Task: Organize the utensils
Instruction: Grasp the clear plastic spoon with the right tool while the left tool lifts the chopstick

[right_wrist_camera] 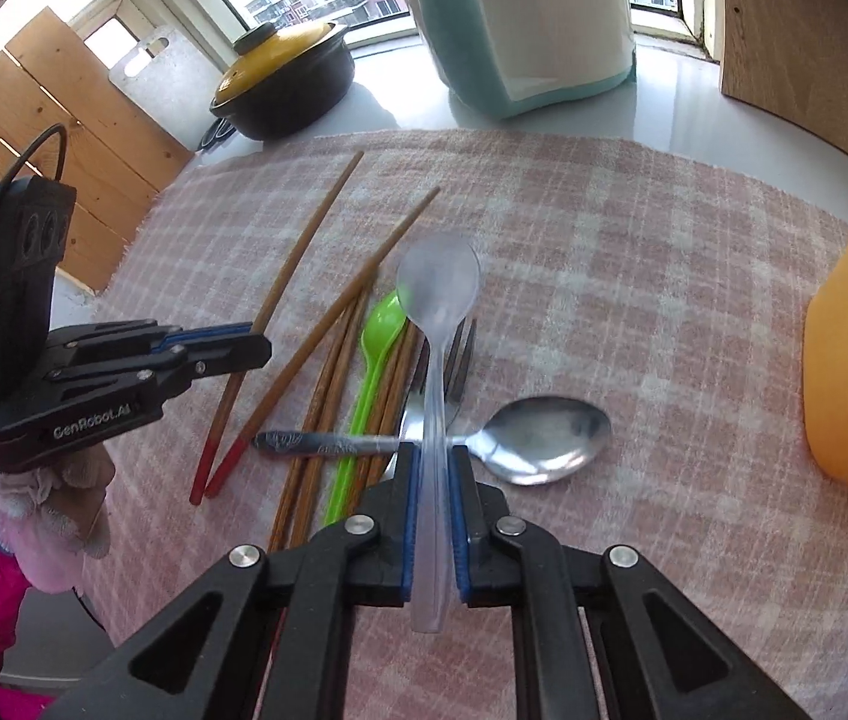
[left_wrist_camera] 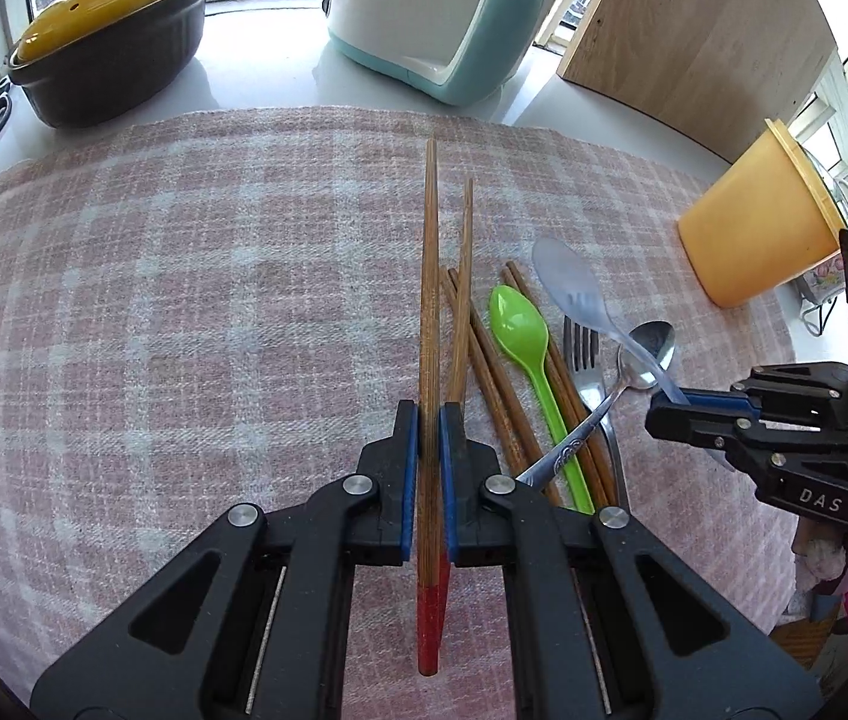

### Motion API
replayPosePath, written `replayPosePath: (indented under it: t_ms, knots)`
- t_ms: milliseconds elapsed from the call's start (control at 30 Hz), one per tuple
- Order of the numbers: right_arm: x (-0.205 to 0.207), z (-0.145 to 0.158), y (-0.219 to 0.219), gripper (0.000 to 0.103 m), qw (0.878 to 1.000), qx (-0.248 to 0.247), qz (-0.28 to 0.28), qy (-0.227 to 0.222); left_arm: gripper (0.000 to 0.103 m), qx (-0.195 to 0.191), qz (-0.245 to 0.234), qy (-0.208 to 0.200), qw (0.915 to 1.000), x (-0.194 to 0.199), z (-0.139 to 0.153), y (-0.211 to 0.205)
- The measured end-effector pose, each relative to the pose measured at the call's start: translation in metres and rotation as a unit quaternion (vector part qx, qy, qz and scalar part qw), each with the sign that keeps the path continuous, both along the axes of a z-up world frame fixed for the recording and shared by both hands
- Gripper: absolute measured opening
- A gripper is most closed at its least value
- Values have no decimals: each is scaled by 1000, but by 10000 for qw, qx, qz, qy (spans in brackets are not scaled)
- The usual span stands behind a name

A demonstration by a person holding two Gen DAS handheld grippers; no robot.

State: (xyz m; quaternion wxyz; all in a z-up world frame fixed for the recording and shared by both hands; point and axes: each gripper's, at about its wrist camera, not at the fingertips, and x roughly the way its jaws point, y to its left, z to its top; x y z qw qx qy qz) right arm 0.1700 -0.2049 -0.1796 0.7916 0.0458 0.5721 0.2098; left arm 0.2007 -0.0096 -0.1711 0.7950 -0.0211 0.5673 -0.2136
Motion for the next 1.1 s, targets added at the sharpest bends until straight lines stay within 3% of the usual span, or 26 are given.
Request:
replayPosePath:
  t_ms: [200, 333, 367, 467, 567, 800, 933, 1100]
  knots:
    - [-20, -16, 12, 9, 9986, -246, 360, 303, 5, -50, 56, 118, 9999, -1, -9, 4]
    - [-18, -9, 21, 46, 9975, -519, 442, 177, 5, -47, 34, 177, 9998, -1, -12, 5]
    - [-15, -6, 22, 47, 9974, -545, 455, 134, 5, -39, 19, 195, 9998, -1, -14, 5]
    - [-2, 0, 28, 44, 9966, -626, 536, 93, 5, -39, -18, 217, 9998, -1, -15, 6]
    - [10, -8, 33, 30, 9955, -666, 618, 274, 5, -34, -36, 284, 9996, 1, -15, 7]
    - [18, -15, 31, 21, 9953, -351, 585, 693, 12, 156, -273, 293, 9991, 13, -14, -3]
    - [22, -20, 28, 13, 9949, -42, 489, 882, 11, 347, -333, 125, 9988, 19, -15, -9]
    - [17, -19, 21, 11, 9948, 89, 410, 929, 8, 276, -273, 172, 9991, 21, -17, -8]
